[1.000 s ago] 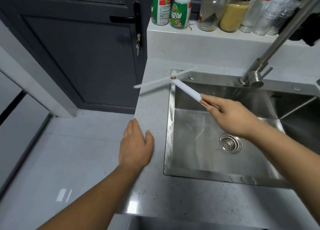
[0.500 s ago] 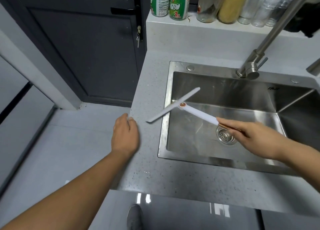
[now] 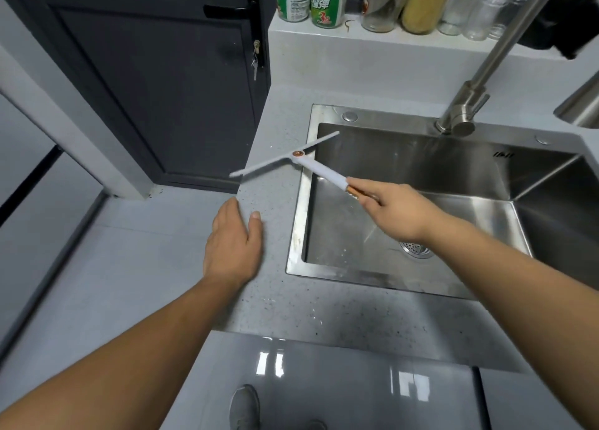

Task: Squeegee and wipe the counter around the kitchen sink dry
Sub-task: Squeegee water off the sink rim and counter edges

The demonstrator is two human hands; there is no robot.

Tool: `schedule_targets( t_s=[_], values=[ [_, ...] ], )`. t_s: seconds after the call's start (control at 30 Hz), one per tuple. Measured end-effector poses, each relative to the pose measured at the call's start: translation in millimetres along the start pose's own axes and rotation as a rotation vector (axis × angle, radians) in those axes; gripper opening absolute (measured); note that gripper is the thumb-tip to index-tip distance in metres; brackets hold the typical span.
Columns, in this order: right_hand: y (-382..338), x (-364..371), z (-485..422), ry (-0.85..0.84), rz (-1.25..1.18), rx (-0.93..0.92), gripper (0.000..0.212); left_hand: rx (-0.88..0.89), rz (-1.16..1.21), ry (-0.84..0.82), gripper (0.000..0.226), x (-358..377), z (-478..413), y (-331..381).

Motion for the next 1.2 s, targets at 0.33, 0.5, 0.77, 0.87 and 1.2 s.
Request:
schedule_targets(
  t_s=[0.33, 0.5, 0.77, 0.87, 1.2],
  values=[
    [45.4, -20.8, 107.2, -0.199, 0.161, 0.07, 0.044, -0.081, 0.23, -0.033, 0.073, -3.2, -2.9, -19.8],
    [57.9, -57.5, 156.9, -0.156, 0.125, 0.145, 0.041, -0.014, 0.116, -0.134, 0.068, 0.7, 27.8, -32.3],
    [-28.4, -11.3, 78.2, -0.055, 0.002, 0.09, 0.043, -0.094, 0.29, -0.075, 0.082, -10.6, 54.2, -57.2],
    [-32.2, 22.3, 66.9, -0.093, 0.019, 0.117, 0.04, -0.136, 0.334, -0.059, 0.085, -12.3, 53.1, -61.4],
    [4.0, 10.9, 158.4, -0.202, -0.004, 0.1, 0.045, -0.08, 0.355, -0.077, 0.075, -15.4, 52.8, -54.2]
  ],
)
Point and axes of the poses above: each hand's wrist, its own z-axis away from the middle knuckle, its own x-axis out of the palm, y = z × x, the point moved 9 cm from there along -z, towards the middle knuckle, and after that the axes turned 5 degrees about -x, right-handed, at the moved point
